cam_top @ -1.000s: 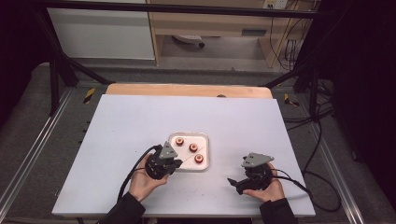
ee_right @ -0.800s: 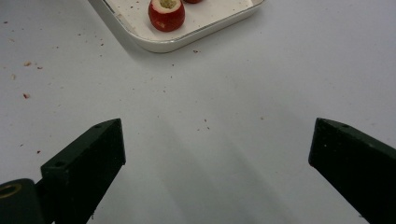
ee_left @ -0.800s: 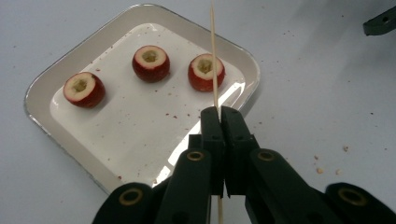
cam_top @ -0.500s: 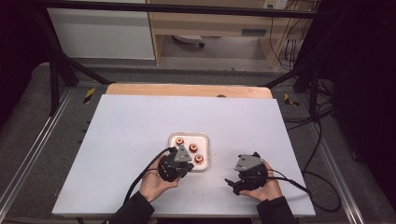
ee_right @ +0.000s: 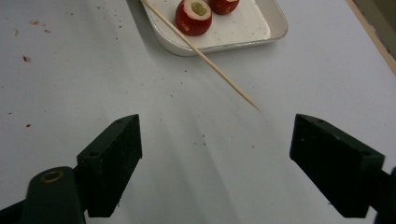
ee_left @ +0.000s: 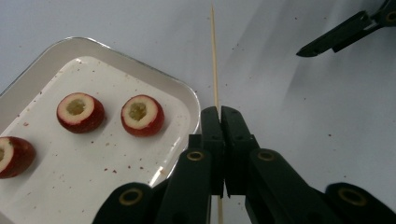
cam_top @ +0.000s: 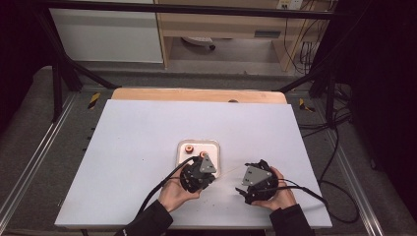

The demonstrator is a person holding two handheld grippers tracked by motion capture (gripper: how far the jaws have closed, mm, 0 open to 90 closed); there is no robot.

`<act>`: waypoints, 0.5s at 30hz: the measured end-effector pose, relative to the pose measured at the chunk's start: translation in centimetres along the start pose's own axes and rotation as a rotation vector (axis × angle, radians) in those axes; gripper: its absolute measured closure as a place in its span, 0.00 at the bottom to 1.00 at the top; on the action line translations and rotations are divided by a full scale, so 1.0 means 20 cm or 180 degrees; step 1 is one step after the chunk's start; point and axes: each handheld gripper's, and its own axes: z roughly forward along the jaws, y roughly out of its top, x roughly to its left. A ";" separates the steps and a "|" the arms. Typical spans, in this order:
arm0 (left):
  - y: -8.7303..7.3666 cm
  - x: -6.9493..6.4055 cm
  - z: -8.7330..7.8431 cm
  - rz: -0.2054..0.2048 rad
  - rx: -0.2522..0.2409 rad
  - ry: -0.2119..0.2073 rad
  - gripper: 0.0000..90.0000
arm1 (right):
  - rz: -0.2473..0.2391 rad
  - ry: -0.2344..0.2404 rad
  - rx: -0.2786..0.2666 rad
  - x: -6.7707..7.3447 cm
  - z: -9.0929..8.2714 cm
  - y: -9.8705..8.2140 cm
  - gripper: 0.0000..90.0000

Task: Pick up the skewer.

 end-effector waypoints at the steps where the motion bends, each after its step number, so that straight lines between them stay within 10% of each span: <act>1: 0.01 -0.01 0.01 0.0005 0.0007 -0.0010 0.98 | -0.0071 0.0001 -0.0007 0.00 0.00 0.00 0.24; 15: 0.07 -0.06 0.05 0.0091 0.0071 -0.0144 0.98 | -0.0895 0.0034 -0.0018 0.03 0.04 0.03 0.50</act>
